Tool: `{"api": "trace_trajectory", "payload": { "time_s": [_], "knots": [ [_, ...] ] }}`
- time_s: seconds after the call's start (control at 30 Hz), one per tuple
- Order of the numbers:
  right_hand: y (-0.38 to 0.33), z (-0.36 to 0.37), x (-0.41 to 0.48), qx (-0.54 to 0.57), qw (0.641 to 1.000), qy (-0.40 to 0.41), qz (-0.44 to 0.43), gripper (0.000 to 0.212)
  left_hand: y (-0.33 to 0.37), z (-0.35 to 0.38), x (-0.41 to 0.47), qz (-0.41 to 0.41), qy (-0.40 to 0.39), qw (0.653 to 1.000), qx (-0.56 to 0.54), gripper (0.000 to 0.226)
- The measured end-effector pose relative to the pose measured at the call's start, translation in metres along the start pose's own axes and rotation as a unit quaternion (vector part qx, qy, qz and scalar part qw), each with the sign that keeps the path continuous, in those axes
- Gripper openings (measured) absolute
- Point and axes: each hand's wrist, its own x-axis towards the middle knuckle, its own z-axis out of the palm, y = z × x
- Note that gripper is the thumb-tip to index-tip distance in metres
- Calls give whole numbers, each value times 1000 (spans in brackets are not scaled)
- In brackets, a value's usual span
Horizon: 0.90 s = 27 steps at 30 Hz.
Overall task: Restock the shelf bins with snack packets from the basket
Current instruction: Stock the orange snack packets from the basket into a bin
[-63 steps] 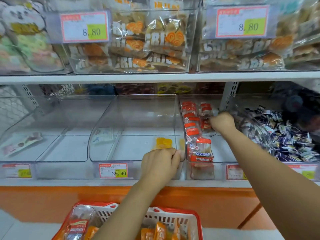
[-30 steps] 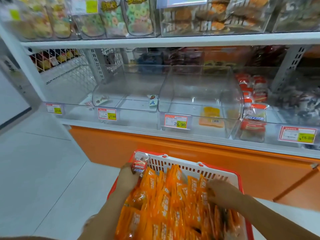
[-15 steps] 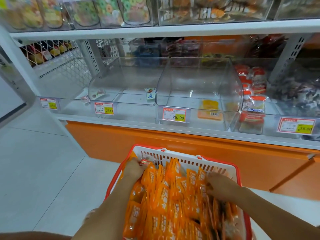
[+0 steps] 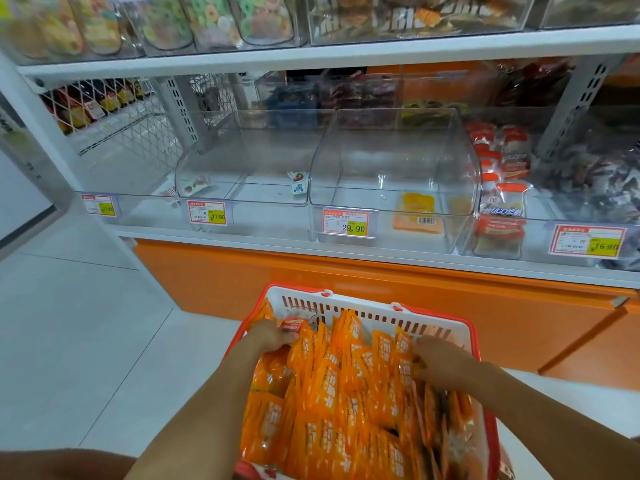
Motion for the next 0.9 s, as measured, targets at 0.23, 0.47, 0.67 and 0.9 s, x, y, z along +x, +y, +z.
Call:
{"api": "trace_trajectory", "payload": {
  "time_s": [0.23, 0.47, 0.67, 0.9],
  "knots": [
    [-3, -11, -6, -7, 999, -34, 0, 21, -5, 2, -18, 29, 109, 994, -10, 23],
    [-37, -69, -12, 98, 992, 84, 4, 43, 29, -66, -58, 164, 106, 980, -34, 13],
    [-90, -144, -41, 198, 957, 172, -127, 73, 139, -111, -134, 360, 18, 933, -7, 7],
    [-67, -197, -81, 209, 949, 212, -105, 23, 242, -91, -166, 479, 38, 876, -35, 15]
  ]
}}
